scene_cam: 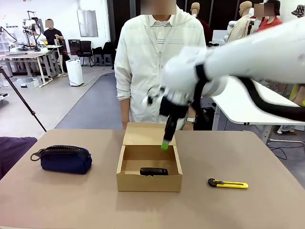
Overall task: Pack the items into the box.
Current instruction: Pick up the item specified by the human and place it in the Mailer Box.
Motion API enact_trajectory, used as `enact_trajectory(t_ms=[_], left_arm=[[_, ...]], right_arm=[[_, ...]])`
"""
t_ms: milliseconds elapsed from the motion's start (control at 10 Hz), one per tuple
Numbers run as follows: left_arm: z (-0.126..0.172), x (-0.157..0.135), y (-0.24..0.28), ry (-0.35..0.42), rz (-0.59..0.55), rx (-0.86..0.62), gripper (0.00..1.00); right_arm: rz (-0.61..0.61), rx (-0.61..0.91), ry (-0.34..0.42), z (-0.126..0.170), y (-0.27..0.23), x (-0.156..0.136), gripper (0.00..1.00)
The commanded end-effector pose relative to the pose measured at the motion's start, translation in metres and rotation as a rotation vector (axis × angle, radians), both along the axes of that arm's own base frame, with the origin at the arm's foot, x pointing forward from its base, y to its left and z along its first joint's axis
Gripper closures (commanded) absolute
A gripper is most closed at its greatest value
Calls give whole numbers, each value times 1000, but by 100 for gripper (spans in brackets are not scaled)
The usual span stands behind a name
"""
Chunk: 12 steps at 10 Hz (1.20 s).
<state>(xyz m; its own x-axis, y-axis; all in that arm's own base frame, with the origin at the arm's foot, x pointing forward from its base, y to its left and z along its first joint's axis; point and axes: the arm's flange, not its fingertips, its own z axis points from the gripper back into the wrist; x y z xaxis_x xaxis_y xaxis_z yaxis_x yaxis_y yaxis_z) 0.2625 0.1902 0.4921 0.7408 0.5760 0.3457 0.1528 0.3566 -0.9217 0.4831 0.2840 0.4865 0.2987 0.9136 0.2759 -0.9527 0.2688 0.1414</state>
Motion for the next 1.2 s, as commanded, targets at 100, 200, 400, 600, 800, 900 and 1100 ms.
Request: enact_trajectory(t_ms=[100,200,400,600,800,900,1100], left_arm=[[0,2,1,-32,0,-8,0],[0,2,1,-32,0,-8,0],[0,2,1,-32,0,-8,0],[0,2,1,-32,0,-8,0],[0,2,1,-32,0,-8,0],[0,2,1,-32,0,-8,0],[0,2,1,-32,0,-8,0]], right_arm=[[-372,449,109,53,-121,-34,0],[-527,583,128,64,-180,-57,0],[-654,801,93,60,-264,-104,0],[-687,885,150,30,-318,-150,0],[-676,958,195,-8,-353,-188,0],[-675,946,221,-27,-364,-200,0],[-661,797,311,-53,-358,-191,0]])
